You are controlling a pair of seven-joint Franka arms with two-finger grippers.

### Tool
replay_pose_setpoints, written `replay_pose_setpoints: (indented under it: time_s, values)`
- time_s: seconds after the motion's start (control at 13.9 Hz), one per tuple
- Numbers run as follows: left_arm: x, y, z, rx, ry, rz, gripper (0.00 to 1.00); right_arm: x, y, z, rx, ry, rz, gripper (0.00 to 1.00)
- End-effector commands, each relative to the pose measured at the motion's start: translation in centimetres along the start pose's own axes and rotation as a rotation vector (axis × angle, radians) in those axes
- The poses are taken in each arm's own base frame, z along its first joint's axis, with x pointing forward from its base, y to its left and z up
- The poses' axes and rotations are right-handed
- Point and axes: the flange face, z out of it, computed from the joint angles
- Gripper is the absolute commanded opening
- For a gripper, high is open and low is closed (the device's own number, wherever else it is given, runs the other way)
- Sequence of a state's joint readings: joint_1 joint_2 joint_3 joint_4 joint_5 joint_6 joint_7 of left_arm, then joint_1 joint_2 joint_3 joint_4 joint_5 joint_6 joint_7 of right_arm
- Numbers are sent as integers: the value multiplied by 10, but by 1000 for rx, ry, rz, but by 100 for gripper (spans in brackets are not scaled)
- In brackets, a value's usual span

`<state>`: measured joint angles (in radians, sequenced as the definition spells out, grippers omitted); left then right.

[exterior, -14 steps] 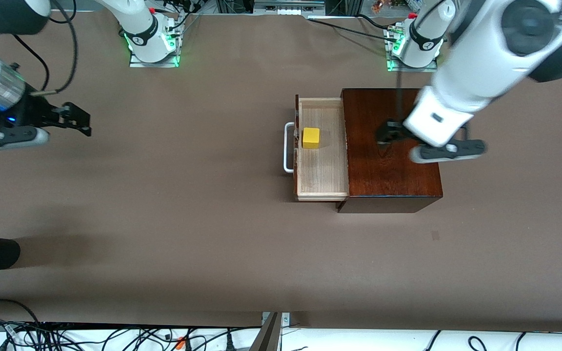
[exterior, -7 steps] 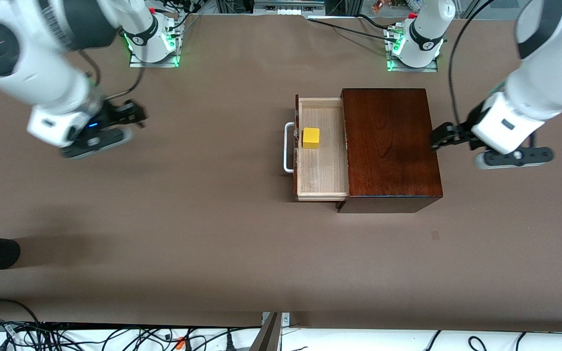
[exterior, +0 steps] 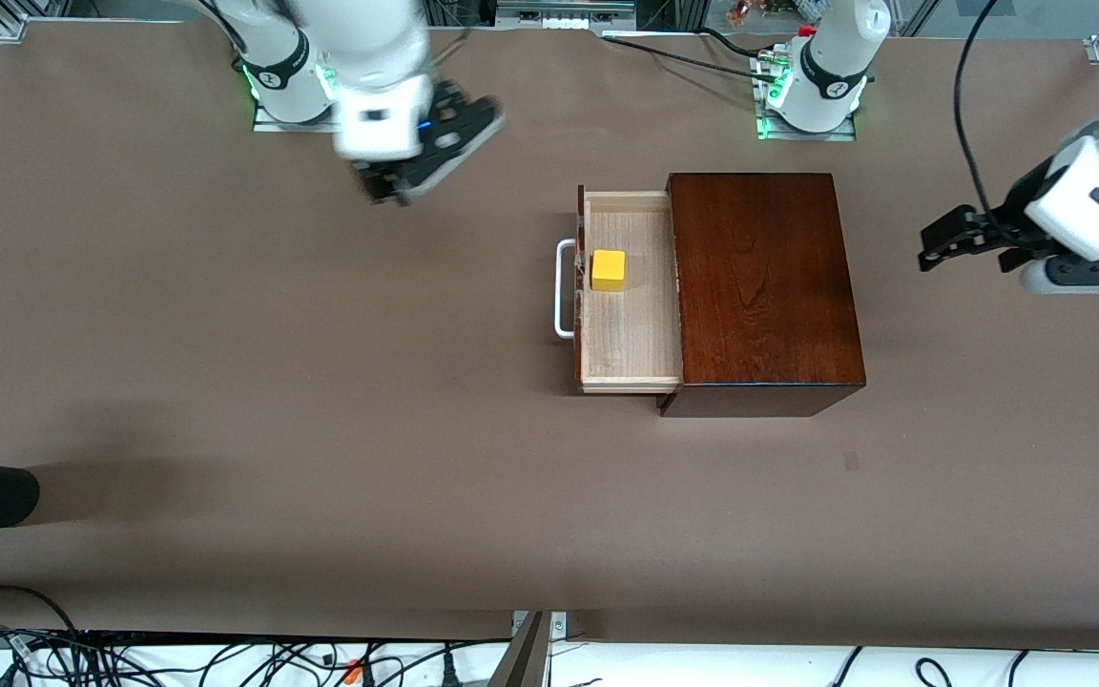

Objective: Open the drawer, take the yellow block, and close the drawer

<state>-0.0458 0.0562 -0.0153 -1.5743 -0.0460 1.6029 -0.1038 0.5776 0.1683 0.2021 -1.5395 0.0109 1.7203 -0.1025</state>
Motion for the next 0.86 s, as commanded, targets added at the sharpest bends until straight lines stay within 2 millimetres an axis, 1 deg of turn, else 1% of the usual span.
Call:
replay_pose_setpoints:
  time_s: [0.0,0.14,0.22,0.36,0.5,0.65,0.72,0.79]
  values:
    - [-11,-6,-8,-17,-11,54,100,50,-55,27,-11,34,-156,100]
    - [-12,-8,-10,-10,-11,63,100,75,-83,55,-34,70,-223,100]
    - [-12,-8,-10,-4,-10,67,100,83,-87,74,-29,70,-238,100]
    - [-12,-6,-9,0,-13,100,100,95,-113,111,-58,58,-350,100]
    - [-12,-6,-10,1,-12,111,100,105,-132,141,-108,36,-416,100]
    - [-13,-3,-8,62,-16,130,100,116,-146,169,-130,18,-462,100]
    - [-14,0,-8,74,-21,137,100,122,-152,179,-147,19,-488,100]
    - [-14,-1,-8,74,-20,137,100,125,-152,191,-166,10,-504,100]
